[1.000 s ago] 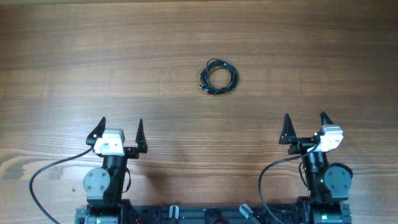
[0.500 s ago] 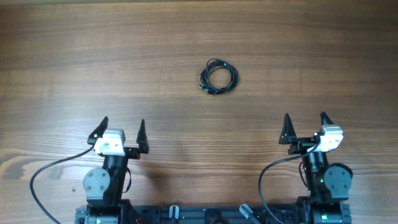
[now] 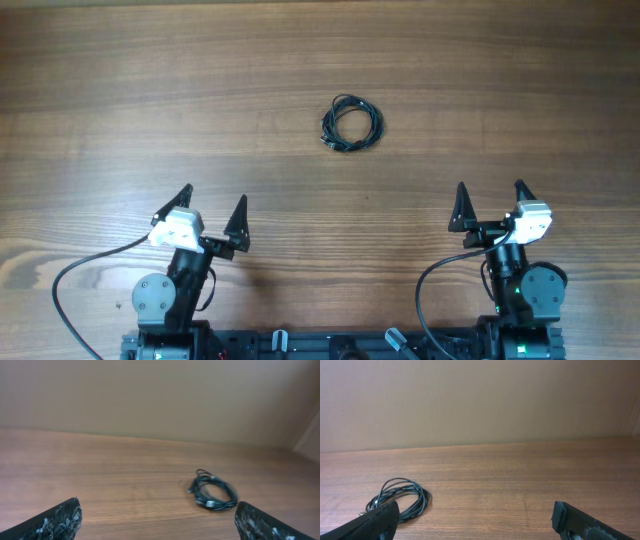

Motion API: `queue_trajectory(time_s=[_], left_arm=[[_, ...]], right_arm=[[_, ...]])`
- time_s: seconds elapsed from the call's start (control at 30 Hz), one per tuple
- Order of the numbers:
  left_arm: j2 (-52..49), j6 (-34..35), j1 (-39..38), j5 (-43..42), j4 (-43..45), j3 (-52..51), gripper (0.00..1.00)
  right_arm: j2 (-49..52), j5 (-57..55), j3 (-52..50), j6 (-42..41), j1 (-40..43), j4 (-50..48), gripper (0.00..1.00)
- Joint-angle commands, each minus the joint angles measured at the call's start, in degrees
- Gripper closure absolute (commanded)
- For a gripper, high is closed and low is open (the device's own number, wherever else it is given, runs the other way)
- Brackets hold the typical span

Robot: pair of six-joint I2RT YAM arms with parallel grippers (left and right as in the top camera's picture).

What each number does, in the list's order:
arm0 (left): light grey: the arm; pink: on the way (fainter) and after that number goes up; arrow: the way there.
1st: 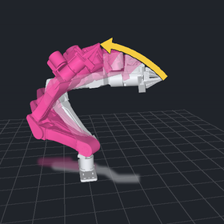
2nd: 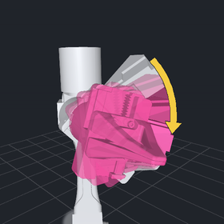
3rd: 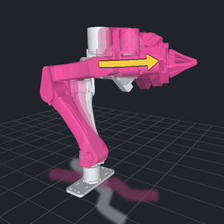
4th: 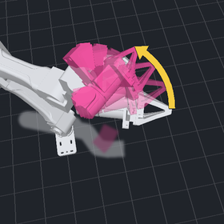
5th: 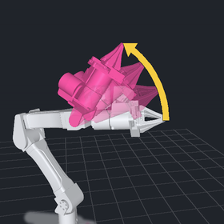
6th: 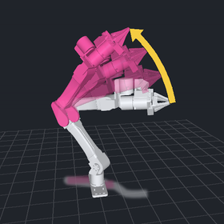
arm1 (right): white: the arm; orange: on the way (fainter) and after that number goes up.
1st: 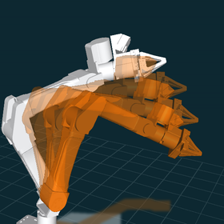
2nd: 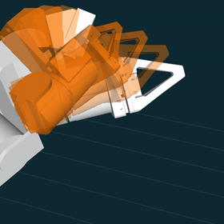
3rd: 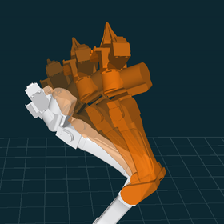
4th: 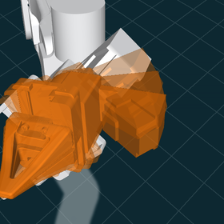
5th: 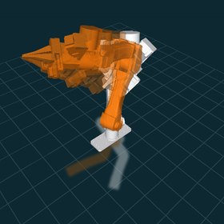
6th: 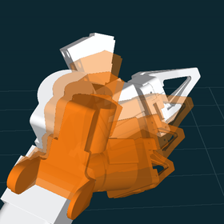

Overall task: Untangle cables
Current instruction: 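Raise both arms and move grippers forward toward the black cable coil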

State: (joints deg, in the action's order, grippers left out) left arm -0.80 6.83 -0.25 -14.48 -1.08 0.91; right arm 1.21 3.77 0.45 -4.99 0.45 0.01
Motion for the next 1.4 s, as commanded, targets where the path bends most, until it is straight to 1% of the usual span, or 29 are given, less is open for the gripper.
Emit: queue_trajectory(time_s=[0.0,0.17,0.23,0.37,0.4,0.5,0.67,0.77,0.8,0.83,0.9,1.0,1.13,1.23,1.37], left_arm=[[0.4,11.4,0.4,-2.0,-1.2,4.9,0.00],[0.4,11.5,0.4,-2.0,-5.3,14.4,0.00],[-0.2,9.5,0.4,-2.0,-8.1,20.0,0.00],[-4.5,2.7,0.4,-2.0,-18.6,31.9,0.00],[-7.4,0.0,0.4,-1.7,-23.2,37.5,0.00],[-15.6,-4.0,0.4,-0.7,-32.0,51.5,0.00],[-26.8,-10.0,0.4,-0.7,-39.4,68.5,0.00],[-34.4,-13.3,0.4,-0.7,-45.7,78.4,0.00],[-37.2,-14.4,0.4,-0.4,-49.2,81.8,0.00],[-42.2,-16.6,0.4,0.2,-54.5,87.0,0.00],[-49.0,-17.5,0.4,2.7,-60.5,92.4,0.00],[-58.9,-17.6,0.4,2.1,-63.8,96.8,0.00],[-68.5,-17.5,0.4,1.6,-63.8,97.0,0.00],[-72.2,-17.6,0.4,-0.1,-63.4,97.0,0.00],[-72.1,-17.6,0.4,-0.1,-61.2,97.0,0.00]], right_arm=[[-0.1,-0.9,-0.2,-1.0,0.2,-0.1,0.00],[-0.1,-0.9,-0.2,-1.0,0.2,-0.1,0.00],[-0.1,-0.9,-0.2,-1.0,0.2,-0.1,0.00],[-0.1,-0.9,-0.2,-1.0,0.2,-0.1,0.00],[-0.1,-0.9,-0.2,-1.0,0.2,-0.1,0.00],[-0.1,-1.0,-0.2,-1.0,0.2,-0.1,0.00],[-0.1,-0.9,-0.2,-1.0,0.2,-0.1,0.00],[-0.1,-0.9,-0.2,-1.0,0.2,-0.1,0.00],[-0.1,-0.9,-0.2,-1.0,0.2,-0.1,0.00],[-0.1,-0.9,-0.2,-1.0,0.2,-0.1,0.00],[-0.1,-0.9,-0.2,-1.0,0.2,-0.1,0.00],[-0.1,-0.9,-0.2,-1.0,0.2,-0.1,0.00],[-0.1,-0.9,-0.2,-1.1,0.2,-0.1,0.00],[-0.1,-0.9,-0.2,-1.0,0.2,-0.1,0.00],[-0.1,-0.9,-0.2,-1.0,0.2,-0.1,0.00]])
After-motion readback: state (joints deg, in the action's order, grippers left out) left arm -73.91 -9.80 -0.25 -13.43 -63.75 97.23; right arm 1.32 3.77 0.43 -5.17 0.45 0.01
